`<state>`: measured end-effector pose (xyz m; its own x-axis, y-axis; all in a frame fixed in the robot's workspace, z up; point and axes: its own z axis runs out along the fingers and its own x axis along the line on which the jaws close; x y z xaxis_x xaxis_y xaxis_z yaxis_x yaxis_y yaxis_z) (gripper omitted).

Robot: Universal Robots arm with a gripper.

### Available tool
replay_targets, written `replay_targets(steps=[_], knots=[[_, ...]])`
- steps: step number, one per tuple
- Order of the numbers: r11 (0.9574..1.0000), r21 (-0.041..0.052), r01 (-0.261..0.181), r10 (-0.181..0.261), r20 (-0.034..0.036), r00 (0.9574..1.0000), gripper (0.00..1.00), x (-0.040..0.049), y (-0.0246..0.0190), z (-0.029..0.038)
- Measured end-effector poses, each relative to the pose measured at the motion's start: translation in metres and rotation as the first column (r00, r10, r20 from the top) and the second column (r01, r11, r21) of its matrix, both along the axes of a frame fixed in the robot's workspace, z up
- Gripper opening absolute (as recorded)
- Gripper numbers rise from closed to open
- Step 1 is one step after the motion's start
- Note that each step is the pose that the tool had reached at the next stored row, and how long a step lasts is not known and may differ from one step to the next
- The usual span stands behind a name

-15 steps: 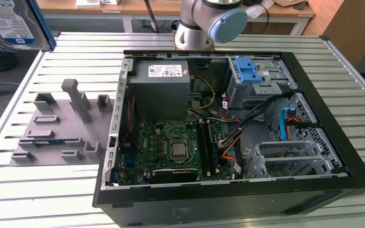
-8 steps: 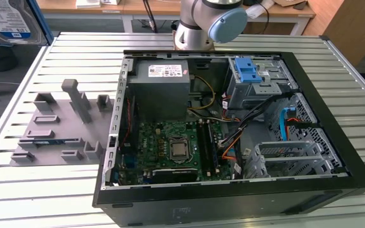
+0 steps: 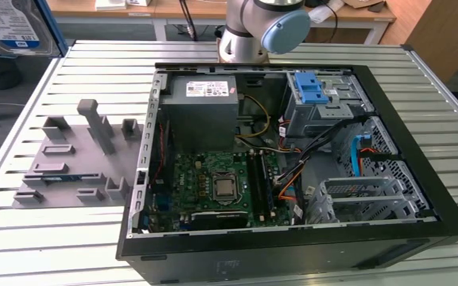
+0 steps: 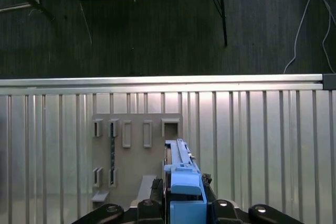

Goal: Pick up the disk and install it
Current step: 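Pick up the disk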

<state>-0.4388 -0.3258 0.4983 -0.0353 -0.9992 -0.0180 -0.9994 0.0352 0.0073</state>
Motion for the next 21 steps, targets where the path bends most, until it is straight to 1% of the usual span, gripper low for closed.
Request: replay_targets(steps=[5,9,21], knots=[[1.0,0.0,0.0,0.0,0.0,1.0,0.37,0.0074,0.0,0.0],[1.0,0.0,0.0,0.0,0.0001,1.0,0.37,0.0117,0.0,0.0],[1.0,0.0,0.0,0.0,0.0,1.0,0.37,0.0211,0.0,0.0]])
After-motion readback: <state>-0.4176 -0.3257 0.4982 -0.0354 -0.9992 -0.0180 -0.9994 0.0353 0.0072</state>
